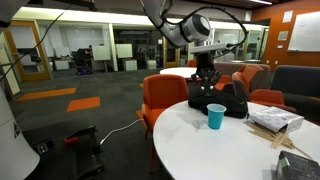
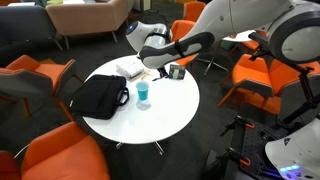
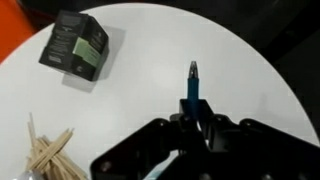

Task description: Put the pen in the cup

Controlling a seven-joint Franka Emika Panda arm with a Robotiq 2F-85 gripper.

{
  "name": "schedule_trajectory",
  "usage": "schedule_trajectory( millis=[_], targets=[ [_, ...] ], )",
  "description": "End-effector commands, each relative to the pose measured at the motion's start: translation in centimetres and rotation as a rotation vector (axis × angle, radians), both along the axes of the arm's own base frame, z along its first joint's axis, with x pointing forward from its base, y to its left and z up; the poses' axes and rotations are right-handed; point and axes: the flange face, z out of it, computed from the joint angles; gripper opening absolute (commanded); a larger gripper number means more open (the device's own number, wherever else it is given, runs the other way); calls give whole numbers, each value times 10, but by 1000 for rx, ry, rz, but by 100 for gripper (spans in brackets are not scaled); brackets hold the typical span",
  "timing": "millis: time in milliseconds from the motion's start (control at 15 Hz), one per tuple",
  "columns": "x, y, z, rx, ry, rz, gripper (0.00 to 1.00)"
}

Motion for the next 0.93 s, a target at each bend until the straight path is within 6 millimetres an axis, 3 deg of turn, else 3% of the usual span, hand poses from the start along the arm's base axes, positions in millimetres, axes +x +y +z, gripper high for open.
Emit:
schedule_trajectory(
  millis=[0,400,867],
  targets=[
    [11,-13,0,-79,95,36,1],
    [23,-15,-28,-196,257,111,1],
    [50,8,-44,-265,169,197,1]
  ],
)
